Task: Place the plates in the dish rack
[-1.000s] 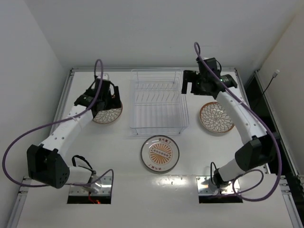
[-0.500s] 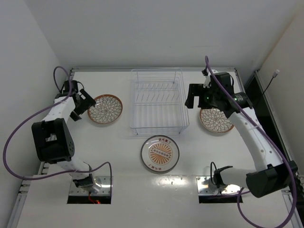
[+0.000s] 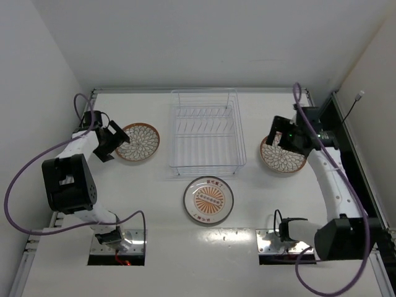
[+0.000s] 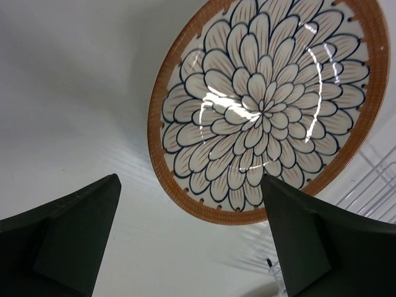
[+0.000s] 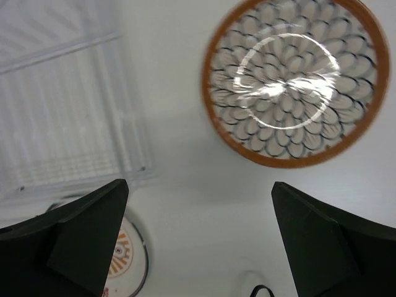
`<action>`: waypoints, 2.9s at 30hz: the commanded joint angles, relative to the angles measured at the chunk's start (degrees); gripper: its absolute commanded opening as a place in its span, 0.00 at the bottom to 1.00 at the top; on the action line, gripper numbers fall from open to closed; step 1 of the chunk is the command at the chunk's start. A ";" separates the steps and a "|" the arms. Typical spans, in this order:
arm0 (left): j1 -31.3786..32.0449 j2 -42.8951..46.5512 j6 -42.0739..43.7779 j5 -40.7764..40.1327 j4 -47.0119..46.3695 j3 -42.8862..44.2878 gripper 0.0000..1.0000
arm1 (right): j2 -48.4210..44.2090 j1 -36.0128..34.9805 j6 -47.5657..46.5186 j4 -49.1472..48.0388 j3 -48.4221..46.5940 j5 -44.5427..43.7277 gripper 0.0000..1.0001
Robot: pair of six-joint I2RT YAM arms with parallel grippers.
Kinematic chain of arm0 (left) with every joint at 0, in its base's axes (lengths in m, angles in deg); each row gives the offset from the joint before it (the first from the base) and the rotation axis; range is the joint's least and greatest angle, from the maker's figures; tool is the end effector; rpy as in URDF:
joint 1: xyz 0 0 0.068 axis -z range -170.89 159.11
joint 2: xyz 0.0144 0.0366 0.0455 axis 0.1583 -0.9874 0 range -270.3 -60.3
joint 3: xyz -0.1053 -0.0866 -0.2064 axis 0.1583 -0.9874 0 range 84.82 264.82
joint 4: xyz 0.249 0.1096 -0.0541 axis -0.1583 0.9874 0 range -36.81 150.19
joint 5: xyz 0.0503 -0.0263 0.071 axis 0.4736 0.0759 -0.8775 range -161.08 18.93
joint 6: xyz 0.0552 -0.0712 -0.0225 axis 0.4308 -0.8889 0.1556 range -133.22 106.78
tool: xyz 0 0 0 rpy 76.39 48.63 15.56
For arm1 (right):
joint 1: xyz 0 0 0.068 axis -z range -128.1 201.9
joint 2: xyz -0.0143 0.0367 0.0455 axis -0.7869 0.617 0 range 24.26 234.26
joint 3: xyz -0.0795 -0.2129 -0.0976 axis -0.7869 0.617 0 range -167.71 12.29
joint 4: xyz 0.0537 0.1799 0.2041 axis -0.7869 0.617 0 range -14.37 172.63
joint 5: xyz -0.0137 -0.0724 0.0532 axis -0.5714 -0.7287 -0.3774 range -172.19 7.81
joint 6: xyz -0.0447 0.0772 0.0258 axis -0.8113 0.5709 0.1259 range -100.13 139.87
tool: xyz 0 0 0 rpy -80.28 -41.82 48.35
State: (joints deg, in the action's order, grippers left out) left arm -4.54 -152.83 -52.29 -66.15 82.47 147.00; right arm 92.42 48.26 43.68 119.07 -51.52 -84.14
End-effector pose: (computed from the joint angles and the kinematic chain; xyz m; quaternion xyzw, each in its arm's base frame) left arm 0.3577 0.0794 0.1346 -0.4180 0.8690 -0.0980 0.2461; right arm 0.3028 0.0163 0.2573 0.1694 0.9173 0.0700 0.3535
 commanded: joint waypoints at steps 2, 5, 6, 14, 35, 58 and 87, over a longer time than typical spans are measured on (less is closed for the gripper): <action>-0.59 5.25 0.57 2.81 -2.55 -3.45 0.96 | 3.10 16.42 6.41 -4.32 6.32 9.65 0.99; 0.02 7.97 0.57 2.81 -2.56 -5.57 0.96 | 4.34 19.63 8.52 -6.61 6.95 11.10 0.99; 0.64 8.68 0.57 2.81 -2.56 -6.09 0.96 | 5.57 21.55 9.57 -6.61 6.95 11.10 0.99; 5.73 17.90 1.28 -2.02 -4.22 -14.17 0.96 | 16.91 36.67 14.77 -9.42 9.49 21.28 0.99; 11.80 30.75 8.66 9.39 -14.86 -25.70 0.97 | 40.90 43.81 4.05 -15.15 3.10 33.24 0.78; 12.50 27.40 9.19 10.10 -14.86 -25.70 0.97 | 27.83 37.23 7.11 -8.90 -12.47 25.17 0.00; 15.41 26.35 9.19 9.57 -14.86 -25.17 0.97 | 48.55 -14.38 3.17 10.26 -64.42 -37.85 0.00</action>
State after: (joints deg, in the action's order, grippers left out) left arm 10.28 -126.10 -43.66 -56.75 69.35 120.83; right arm 142.40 35.82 47.85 133.10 -110.95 -113.65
